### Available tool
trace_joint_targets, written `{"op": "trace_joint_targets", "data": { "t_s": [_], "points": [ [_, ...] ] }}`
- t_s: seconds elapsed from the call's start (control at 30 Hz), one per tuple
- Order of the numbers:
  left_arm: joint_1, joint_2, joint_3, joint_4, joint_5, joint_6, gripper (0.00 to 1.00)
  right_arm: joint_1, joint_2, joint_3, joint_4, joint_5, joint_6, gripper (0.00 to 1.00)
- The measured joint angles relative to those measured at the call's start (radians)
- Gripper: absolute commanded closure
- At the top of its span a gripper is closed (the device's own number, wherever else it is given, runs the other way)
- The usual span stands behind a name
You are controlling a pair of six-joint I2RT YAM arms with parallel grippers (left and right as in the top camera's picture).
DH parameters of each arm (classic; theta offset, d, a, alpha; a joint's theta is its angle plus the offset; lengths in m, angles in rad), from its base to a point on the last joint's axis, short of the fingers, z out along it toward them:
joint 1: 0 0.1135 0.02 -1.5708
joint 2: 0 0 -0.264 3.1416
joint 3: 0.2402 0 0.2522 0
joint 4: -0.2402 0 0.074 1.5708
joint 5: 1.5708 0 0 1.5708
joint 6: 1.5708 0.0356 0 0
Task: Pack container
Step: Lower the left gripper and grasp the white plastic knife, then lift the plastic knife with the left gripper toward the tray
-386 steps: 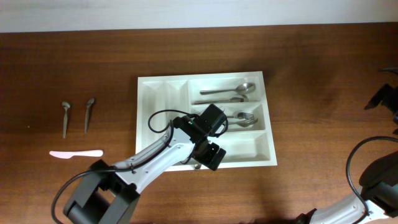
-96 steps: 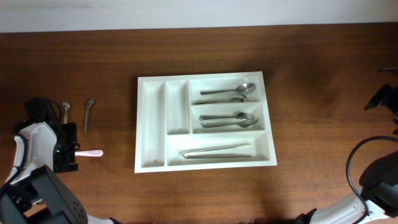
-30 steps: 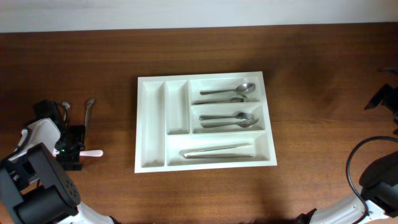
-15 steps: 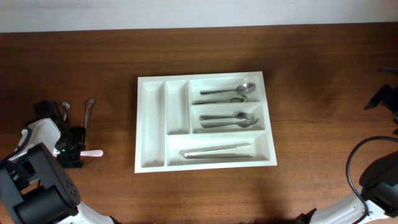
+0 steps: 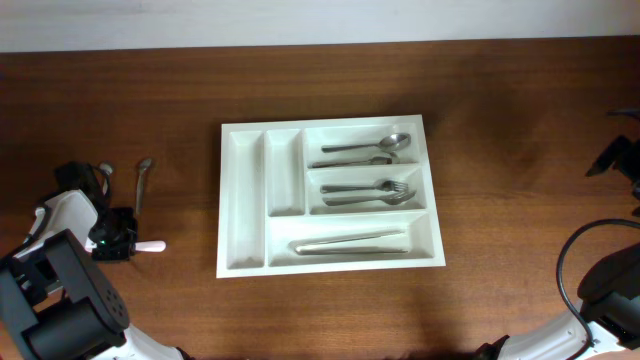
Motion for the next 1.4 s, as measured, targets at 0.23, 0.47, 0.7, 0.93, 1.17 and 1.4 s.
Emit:
{"op": "trace_joint_targets", "data": {
  "t_s": [0.23, 0.47, 0.7, 0.93, 1.17, 1.4],
  "points": [
    [0.0, 0.0, 0.0, -0.001, 0.0, 0.002, 0.96, 0.0, 0.0, 0.0, 0.0, 0.0, 0.0, 0.01],
    [0.0, 0.0, 0.0, 0.0, 0.0, 0.019, 0.98, 0.0, 0.0, 0.0, 0.0, 0.0, 0.0, 0.01],
    [0.0, -0.001, 0.002, -0.001, 0.0, 0.111, 0.98, 0.0, 0.0, 0.0, 0.0, 0.0, 0.0, 0.01],
    [0.0, -0.088, 0.018, 0.0, 0.0, 0.191, 0.98, 0.0, 0.0, 0.0, 0.0, 0.0, 0.001, 0.01],
    [-0.037, -0.261, 0.047, 0.014, 0.0, 0.271, 0.98, 0.0, 0.0, 0.0, 0.0, 0.0, 0.001, 0.01],
    [-0.261, -0.415, 0.057, 0.162, 0.068, 0.359, 0.98, 0.0, 0.0, 0.0, 0.0, 0.0, 0.0, 0.01]
  ]
}}
